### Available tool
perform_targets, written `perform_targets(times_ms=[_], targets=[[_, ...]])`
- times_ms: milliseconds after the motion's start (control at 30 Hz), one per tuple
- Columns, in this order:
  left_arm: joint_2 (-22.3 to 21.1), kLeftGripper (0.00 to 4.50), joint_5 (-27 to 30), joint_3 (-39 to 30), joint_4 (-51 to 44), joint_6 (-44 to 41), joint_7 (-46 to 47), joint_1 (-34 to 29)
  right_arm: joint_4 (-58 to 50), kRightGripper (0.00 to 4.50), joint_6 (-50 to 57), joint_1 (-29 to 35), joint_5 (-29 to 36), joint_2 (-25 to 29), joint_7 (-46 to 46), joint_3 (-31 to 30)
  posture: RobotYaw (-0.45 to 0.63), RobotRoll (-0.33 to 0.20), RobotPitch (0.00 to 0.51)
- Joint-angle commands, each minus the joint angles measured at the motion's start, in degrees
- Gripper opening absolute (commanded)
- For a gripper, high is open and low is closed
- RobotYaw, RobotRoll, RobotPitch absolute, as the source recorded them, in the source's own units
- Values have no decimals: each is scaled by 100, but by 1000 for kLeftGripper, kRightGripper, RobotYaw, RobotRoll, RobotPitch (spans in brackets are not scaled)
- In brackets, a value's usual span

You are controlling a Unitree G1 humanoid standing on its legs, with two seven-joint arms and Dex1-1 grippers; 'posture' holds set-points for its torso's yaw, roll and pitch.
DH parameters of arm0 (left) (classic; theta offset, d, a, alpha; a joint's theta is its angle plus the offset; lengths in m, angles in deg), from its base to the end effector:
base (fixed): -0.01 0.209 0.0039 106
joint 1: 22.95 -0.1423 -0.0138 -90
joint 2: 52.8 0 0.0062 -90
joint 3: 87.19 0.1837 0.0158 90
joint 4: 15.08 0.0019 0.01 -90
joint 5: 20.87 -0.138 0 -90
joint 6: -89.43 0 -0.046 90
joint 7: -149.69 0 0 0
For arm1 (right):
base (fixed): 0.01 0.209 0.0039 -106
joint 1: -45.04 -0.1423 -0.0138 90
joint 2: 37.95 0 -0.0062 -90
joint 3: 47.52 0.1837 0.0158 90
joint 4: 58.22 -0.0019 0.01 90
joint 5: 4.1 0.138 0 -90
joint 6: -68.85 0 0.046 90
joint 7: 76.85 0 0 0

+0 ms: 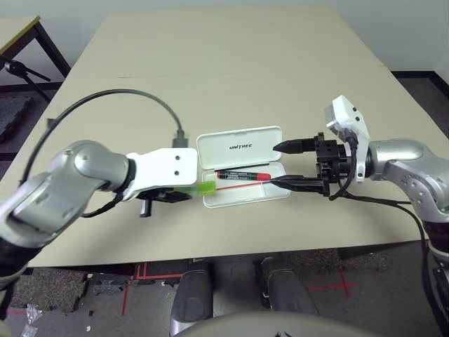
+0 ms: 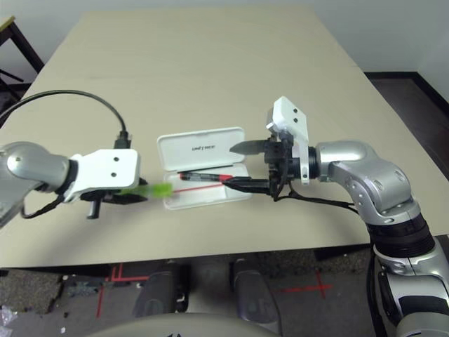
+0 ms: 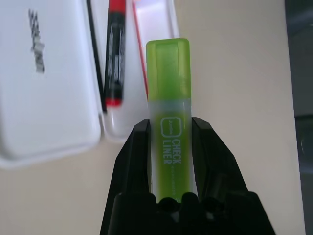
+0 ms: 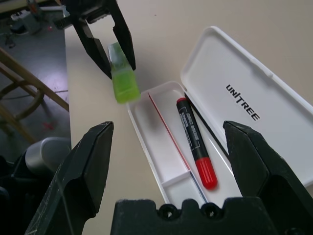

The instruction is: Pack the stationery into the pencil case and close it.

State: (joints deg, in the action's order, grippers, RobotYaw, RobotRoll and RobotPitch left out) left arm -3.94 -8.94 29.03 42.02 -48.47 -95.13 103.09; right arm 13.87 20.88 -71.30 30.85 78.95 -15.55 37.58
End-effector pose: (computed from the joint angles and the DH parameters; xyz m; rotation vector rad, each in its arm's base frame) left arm 0.2289 0.1713 0.2198 0.9339 0.4955 -1.2970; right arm 0.2491 -0.2056 0.1946 -0.2141 0.2343 1.3317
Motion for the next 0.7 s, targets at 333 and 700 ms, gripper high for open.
perform_targets(times_ms=[333, 700], targets=[[1285, 1069, -325, 648, 751, -597, 292, 637, -357, 4500, 178, 298, 88, 182, -195, 175, -88, 0, 136], [1771, 1069, -263, 831, 971, -784, 367, 557, -534, 4500, 300, 423, 169, 261, -277, 301, -106, 0, 150]])
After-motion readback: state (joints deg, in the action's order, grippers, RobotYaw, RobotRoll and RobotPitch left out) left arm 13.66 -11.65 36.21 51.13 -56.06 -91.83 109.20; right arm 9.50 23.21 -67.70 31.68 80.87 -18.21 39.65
